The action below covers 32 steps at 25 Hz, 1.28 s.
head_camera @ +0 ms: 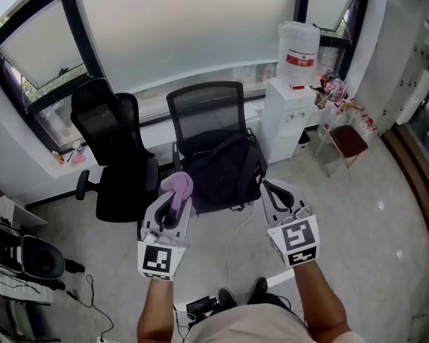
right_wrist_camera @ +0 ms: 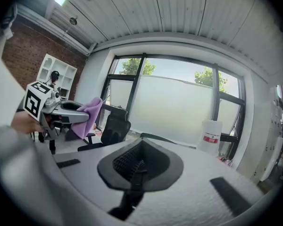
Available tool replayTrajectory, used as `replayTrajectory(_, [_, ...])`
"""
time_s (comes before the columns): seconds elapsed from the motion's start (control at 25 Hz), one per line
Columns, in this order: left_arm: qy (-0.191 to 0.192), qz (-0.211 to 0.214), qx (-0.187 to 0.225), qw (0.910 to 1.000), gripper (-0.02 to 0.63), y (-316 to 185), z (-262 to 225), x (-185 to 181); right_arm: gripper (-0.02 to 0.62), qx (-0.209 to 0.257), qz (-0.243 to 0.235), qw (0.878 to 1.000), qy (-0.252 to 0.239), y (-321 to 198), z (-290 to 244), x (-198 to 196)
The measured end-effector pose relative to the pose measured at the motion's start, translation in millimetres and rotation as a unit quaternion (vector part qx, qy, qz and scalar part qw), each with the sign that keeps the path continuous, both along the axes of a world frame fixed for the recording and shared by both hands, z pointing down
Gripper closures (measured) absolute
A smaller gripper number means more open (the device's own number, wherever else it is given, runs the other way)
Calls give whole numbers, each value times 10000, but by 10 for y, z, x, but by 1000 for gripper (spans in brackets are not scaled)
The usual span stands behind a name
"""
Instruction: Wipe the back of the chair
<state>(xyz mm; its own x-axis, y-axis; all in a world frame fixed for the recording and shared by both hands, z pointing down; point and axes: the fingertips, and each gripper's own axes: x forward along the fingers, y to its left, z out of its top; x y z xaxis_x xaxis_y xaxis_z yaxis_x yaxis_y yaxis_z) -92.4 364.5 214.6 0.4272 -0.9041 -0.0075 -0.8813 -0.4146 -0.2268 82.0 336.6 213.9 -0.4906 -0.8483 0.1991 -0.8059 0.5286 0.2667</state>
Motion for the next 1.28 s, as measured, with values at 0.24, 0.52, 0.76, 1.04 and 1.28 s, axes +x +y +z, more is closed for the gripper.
replayTrajectory(0.24, [-22,-9,110,9999,518,-84,-15,-51,603,42,-14,10000,20,-76,-24,-78])
replayTrajectory(0.52, [1,13,46,10000,518,-127,-16,-94,603,30,-7,10000,19,-111,-8,-138])
replayTrajectory(0.76, [38,35,33,10000,518,-192,-5,-173,603,57,56,10000,-14,-167,-22,-194])
replayTrajectory(1.04, [40,54,4,10000,518,-321,55,-180,600,136,90,9997,-176,-306,2,-151])
replayTrajectory(1.28, [-28,-87,-59,9999,518,-614,114,-152,600,178,4,9993,-320,-727,11,-43])
